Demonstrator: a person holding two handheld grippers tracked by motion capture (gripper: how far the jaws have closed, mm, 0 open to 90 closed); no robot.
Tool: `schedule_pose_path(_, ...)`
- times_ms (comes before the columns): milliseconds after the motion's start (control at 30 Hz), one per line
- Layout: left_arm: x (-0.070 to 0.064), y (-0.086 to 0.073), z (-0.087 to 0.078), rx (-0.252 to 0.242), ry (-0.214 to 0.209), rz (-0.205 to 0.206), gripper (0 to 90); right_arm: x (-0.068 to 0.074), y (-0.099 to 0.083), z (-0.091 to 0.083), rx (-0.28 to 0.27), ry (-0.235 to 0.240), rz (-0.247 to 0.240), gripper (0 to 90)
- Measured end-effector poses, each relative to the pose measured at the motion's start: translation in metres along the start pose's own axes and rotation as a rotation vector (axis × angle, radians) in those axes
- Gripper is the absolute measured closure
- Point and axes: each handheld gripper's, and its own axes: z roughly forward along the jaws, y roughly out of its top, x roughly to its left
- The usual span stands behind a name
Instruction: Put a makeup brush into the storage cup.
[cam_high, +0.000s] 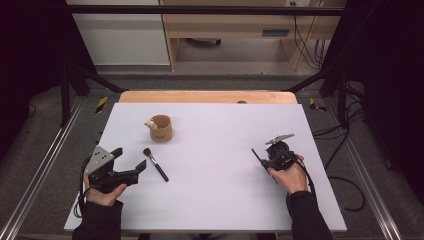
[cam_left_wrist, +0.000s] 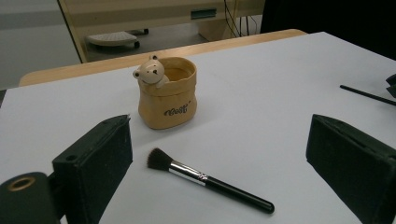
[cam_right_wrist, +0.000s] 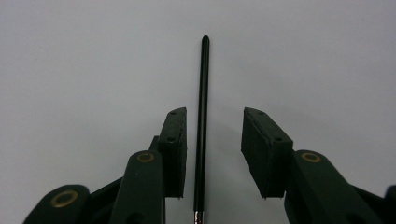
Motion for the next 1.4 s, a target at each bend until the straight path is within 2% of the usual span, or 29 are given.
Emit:
schedule_pose_path(33, 0.000, 0.000, 0.000, 0.000, 0.000, -0.001, 6.5, 0.000, 0.002, -0.001, 0.025, 0.014, 0.004, 60.4)
schedule_pose_path(133, -0.001, 0.000, 0.000, 0.000, -0.003, -0.001, 6.4, 0.002, 0.007, 0.001, 0.088, 0.012, -0.012, 60.4)
schedule_pose_path(200, -0.001, 0.000, 0.000, 0.002, -0.003, 0.001, 6.4, 0.001, 0.009, 0.003, 0.112, 0.035, -0.022, 61.6)
schedule_pose_path(333, -0.001, 0.000, 0.000, 0.003, -0.004, 0.000, 6.5, 0.002, 0.011, 0.007, 0.162, 0.025, -0.032, 64.0)
schedule_pose_path(367, -0.001, 0.000, 0.000, 0.003, -0.004, 0.002, 6.5, 0.001, 0.011, 0.008, 0.167, 0.031, -0.048, 64.8)
schedule_pose_path(467, -0.001, 0.000, 0.000, 0.004, -0.004, 0.001, 6.5, 0.002, 0.011, 0.010, 0.192, 0.035, -0.053, 67.4)
schedule_pose_path(533, -0.001, 0.000, 0.000, 0.005, -0.004, 0.005, 6.5, 0.002, 0.011, 0.011, 0.207, 0.036, -0.040, 68.6)
schedule_pose_path(600, -0.001, 0.000, 0.000, 0.005, -0.004, 0.004, 6.5, 0.001, 0.010, 0.012, 0.216, 0.037, -0.047, 70.7)
schedule_pose_path(933, -0.002, 0.000, 0.001, 0.010, -0.007, 0.009, 6.5, 0.003, 0.014, 0.014, 0.248, 0.053, -0.025, 79.5)
schedule_pose_path(967, -0.002, 0.000, 0.001, 0.010, -0.007, 0.010, 6.5, 0.001, 0.014, 0.014, 0.244, 0.057, -0.047, 81.0)
schedule_pose_path(1067, -0.002, 0.000, 0.000, 0.009, -0.007, 0.008, 6.5, 0.004, 0.015, 0.015, 0.257, 0.053, -0.050, 85.1)
schedule_pose_path(1400, -0.003, 0.000, 0.001, 0.011, -0.011, 0.013, 6.5, 0.003, 0.017, 0.015, 0.269, 0.063, -0.049, 85.8)
